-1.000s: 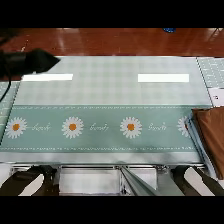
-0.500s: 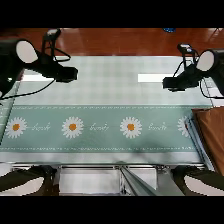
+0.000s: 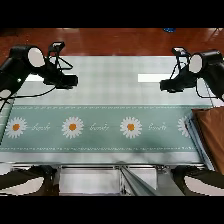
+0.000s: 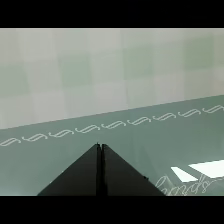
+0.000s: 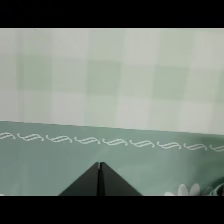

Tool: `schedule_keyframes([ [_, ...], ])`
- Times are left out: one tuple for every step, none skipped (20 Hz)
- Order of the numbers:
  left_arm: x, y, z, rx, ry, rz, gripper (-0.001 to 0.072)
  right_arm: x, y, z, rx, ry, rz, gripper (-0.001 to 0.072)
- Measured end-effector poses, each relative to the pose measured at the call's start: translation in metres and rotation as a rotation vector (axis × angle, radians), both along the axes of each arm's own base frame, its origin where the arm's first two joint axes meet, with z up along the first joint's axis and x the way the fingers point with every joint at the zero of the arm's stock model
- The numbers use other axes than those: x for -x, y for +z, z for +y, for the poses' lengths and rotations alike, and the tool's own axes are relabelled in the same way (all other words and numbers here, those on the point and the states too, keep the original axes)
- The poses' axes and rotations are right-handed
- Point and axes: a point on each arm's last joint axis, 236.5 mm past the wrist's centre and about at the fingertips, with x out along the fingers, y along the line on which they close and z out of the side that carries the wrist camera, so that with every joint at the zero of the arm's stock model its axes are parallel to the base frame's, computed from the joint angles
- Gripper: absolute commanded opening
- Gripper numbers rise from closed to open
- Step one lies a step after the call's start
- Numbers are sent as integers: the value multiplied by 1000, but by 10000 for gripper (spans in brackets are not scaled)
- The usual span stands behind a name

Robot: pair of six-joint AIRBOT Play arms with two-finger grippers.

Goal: Fold the shirts.

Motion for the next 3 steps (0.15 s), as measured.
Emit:
schedule_keyframes([
  [0, 0, 0, -1, 0, 0, 20, 0, 0, 0, 2, -1, 0, 25],
  [0, -1, 0, -2, 1, 2, 20, 0, 0, -1, 3, -1, 0, 25],
  [0, -1, 0, -2, 3, 2, 20, 0, -1, -1, 3, 0, 1, 25],
])
